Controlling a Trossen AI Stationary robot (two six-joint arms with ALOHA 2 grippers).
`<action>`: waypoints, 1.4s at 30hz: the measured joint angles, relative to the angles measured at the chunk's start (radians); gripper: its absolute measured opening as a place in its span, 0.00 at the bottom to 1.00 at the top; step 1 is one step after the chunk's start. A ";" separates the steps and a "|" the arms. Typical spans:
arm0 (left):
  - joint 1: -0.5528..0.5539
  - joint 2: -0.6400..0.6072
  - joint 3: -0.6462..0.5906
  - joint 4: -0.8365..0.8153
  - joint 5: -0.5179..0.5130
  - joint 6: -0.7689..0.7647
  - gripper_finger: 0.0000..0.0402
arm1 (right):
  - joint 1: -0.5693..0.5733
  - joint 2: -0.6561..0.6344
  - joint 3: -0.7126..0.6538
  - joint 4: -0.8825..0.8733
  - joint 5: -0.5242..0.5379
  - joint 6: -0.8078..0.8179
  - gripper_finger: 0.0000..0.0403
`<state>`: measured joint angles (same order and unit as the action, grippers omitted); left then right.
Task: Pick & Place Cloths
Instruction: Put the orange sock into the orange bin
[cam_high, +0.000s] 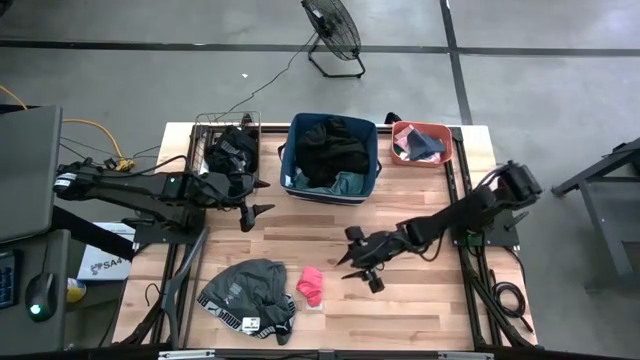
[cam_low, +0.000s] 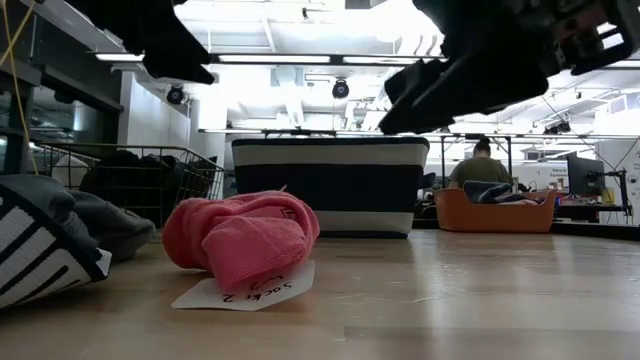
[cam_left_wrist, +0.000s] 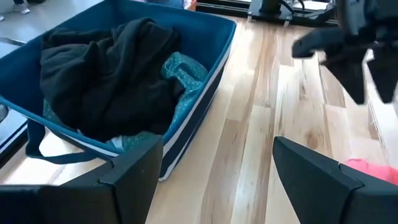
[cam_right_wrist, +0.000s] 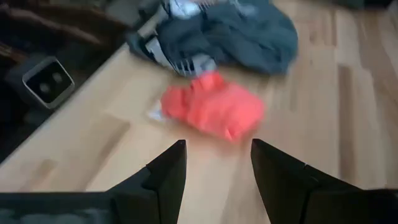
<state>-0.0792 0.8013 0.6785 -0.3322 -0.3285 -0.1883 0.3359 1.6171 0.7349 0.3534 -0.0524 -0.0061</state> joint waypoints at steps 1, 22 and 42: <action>0.000 0.000 0.000 0.000 0.000 -0.001 0.74 | 0.005 0.021 0.000 0.043 0.000 -0.006 0.43; 0.000 0.001 0.000 0.055 0.005 -0.148 0.74 | 0.009 0.130 0.294 -0.142 -0.007 -0.182 0.80; 0.000 0.002 0.000 0.053 0.039 -0.201 0.74 | -0.087 0.388 0.586 -0.435 -0.118 -0.014 0.80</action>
<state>-0.0788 0.8028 0.6785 -0.2794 -0.2897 -0.3893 0.2492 2.0053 1.3210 -0.0815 -0.1706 -0.0206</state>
